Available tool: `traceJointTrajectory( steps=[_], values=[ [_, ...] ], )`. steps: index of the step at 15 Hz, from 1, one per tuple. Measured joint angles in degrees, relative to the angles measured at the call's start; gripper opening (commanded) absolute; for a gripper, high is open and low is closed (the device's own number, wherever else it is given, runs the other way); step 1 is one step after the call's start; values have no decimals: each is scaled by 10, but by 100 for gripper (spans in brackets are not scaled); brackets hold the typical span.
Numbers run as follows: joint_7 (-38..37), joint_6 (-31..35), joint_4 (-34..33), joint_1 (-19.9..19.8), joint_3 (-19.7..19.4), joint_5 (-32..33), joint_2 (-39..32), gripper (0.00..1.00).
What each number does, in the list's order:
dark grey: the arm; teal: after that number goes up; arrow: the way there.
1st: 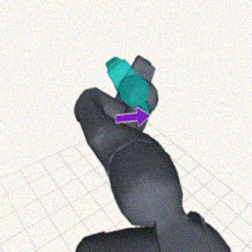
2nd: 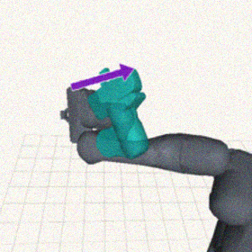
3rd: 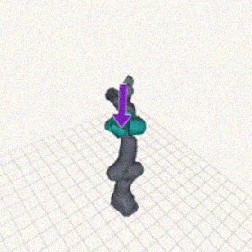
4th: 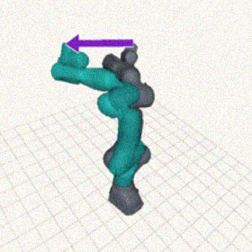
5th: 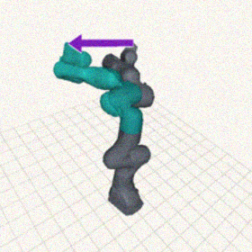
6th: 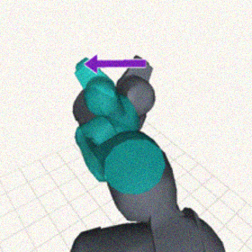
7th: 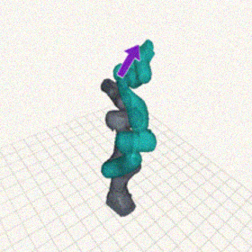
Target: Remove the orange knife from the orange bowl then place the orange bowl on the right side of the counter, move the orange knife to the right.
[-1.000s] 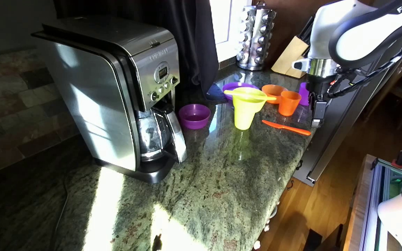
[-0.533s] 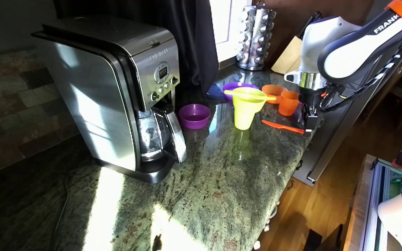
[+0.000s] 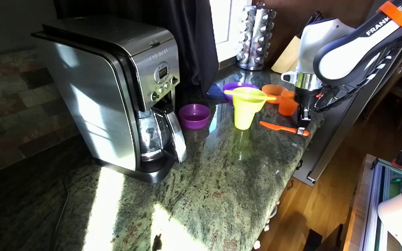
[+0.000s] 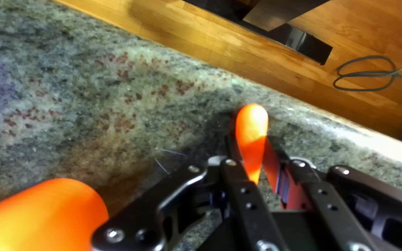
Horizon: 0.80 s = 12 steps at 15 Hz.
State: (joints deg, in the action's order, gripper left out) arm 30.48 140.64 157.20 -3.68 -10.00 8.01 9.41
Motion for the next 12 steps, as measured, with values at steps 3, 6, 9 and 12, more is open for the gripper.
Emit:
traceJointTrajectory(
  steps=[3,6,9,12],
  values=[
    [0,0,-3,0,1,-7,2,4],
    [0,0,-5,0,1,-12,5,3],
    [-1,0,-7,-1,1,-15,8,2],
    [-4,0,-13,-7,0,-15,8,2]
  ],
)
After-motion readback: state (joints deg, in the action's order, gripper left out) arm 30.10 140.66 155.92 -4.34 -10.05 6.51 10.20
